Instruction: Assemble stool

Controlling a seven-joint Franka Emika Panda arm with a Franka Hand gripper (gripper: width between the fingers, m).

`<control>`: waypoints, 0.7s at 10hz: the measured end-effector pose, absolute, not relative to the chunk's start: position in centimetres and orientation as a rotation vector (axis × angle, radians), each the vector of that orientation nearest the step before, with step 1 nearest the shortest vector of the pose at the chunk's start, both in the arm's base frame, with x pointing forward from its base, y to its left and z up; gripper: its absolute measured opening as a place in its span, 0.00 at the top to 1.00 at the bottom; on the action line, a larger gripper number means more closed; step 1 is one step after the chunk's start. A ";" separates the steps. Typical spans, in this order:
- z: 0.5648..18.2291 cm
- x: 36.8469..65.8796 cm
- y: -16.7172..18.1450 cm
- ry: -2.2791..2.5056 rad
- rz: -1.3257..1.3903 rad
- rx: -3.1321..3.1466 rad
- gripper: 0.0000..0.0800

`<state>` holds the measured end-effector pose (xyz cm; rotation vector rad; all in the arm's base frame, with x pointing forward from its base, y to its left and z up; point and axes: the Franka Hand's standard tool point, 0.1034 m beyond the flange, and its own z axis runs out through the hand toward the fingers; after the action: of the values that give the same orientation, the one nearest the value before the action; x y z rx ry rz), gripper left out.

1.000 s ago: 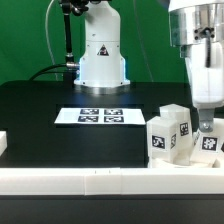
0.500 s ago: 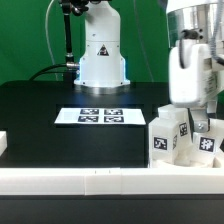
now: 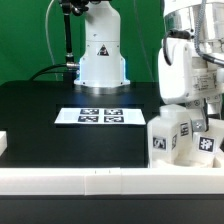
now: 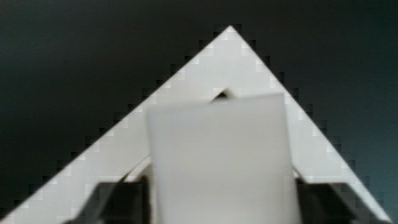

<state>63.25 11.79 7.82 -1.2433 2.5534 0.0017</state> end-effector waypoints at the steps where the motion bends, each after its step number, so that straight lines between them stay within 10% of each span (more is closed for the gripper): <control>1: 7.9 63.3 11.8 2.549 0.000 -1.251 0.32; 5: 12.6 64.1 12.0 2.470 0.026 -1.279 0.19; 7: 12.2 64.0 11.9 2.474 0.021 -1.282 0.19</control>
Offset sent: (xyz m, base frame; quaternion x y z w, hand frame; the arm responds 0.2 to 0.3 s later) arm -0.0093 -0.0010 0.0491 -0.0266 -0.0366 -0.0069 0.9990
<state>64.02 11.94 12.17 -1.2823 2.4737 0.0212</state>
